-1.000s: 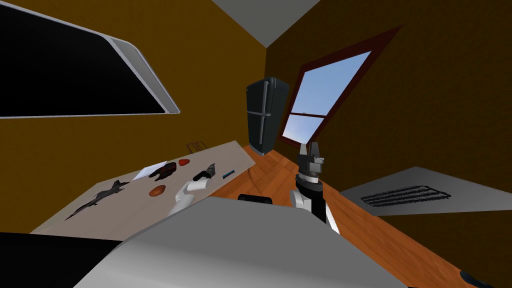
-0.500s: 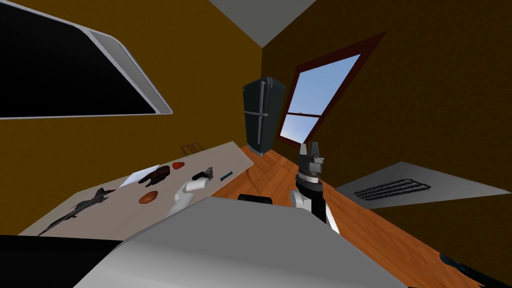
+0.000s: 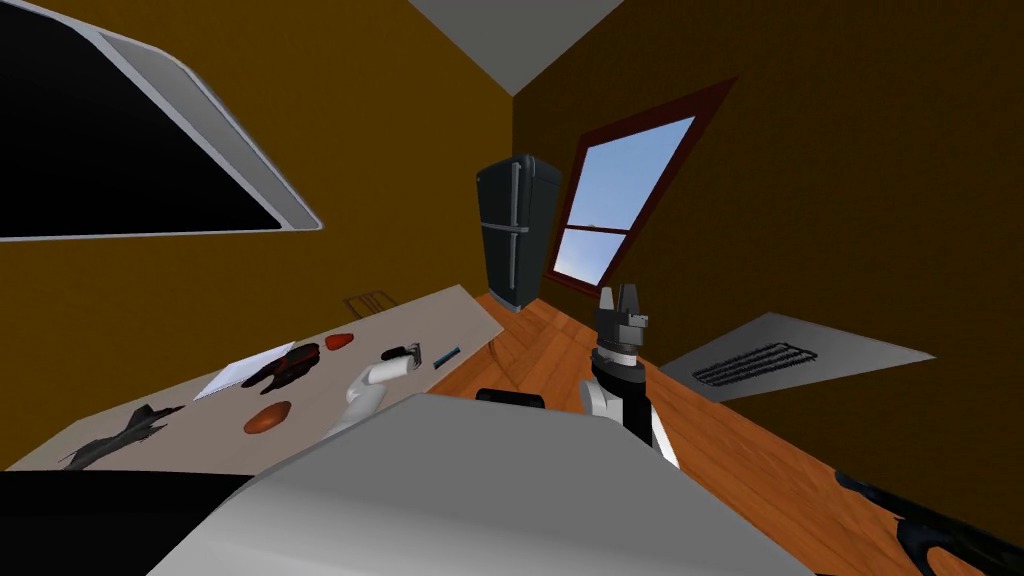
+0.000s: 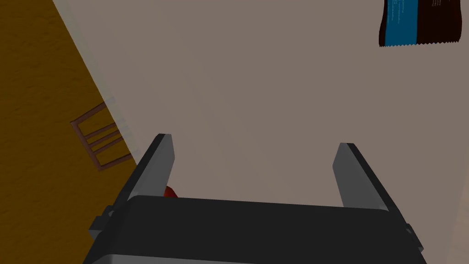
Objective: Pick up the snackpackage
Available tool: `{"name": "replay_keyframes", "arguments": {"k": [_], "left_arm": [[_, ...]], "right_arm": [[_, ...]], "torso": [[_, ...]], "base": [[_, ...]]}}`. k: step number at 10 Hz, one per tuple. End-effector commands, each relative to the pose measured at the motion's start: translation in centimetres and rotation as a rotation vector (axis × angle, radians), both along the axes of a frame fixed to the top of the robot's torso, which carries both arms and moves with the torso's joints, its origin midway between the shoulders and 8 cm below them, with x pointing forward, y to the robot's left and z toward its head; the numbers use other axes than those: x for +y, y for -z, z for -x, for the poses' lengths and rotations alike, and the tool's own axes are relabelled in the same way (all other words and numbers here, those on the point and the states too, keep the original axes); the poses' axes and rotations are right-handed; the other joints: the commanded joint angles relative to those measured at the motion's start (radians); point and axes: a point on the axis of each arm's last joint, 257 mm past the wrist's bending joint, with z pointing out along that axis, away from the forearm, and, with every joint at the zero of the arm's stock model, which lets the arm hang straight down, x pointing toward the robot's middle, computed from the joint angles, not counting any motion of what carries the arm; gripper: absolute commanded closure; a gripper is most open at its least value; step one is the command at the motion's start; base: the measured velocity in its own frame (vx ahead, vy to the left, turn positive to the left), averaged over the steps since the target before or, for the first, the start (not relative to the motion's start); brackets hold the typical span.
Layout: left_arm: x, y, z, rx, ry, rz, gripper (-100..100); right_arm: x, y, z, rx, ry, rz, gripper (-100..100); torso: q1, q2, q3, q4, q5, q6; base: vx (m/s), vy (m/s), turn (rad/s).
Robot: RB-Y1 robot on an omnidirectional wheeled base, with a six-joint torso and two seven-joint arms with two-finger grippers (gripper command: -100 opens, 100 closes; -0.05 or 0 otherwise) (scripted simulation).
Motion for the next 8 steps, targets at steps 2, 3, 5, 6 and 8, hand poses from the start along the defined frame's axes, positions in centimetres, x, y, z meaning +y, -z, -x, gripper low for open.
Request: {"name": "replay_keyframes", "arguments": {"k": [2, 3, 5, 6, 8], "left_arm": [[0.5, 2.8, 3.4, 0.090, -0.082, 0.071, -100], [0.3, 3.0, 3.7, 0.103, -0.085, 0.077, -100], [0.2, 4.2, 5.4, 0.147, -0.129, 0.120, -100], [-0.1, 5.2, 6.7, 0.182, -0.168, 0.161, -100], [-0.6, 6.4, 8.4, 0.226, -0.210, 0.207, -100]], "right_arm": [[0.0, 0.0, 0.0, 0.000, 0.000, 0.000, 0], [0.0, 0.0, 0.0, 0.000, 0.000, 0.000, 0], [0.0, 0.0, 0.0, 0.000, 0.000, 0.000, 0], [0.0, 0.0, 0.0, 0.000, 0.000, 0.000, 0], [0.0, 0.0, 0.0, 0.000, 0.000, 0.000, 0]], "torso": [[0.000, 0.000, 0.000, 0.000, 0.000, -0.001], [0.000, 0.001, 0.000, 0.000, 0.000, 0.000], [0.000, 0.001, 0.000, 0.000, 0.000, 0.000], [0.000, 0.001, 0.000, 0.000, 0.000, -0.001], [0.000, -0.001, -0.001, 0.000, 0.000, 0.000]], "base": [[0.047, 0.010, -0.085], [0.036, 0.007, -0.078], [0.043, 0.010, -0.113], [0.049, 0.015, -0.116], [0.069, 0.016, -0.160]]}}
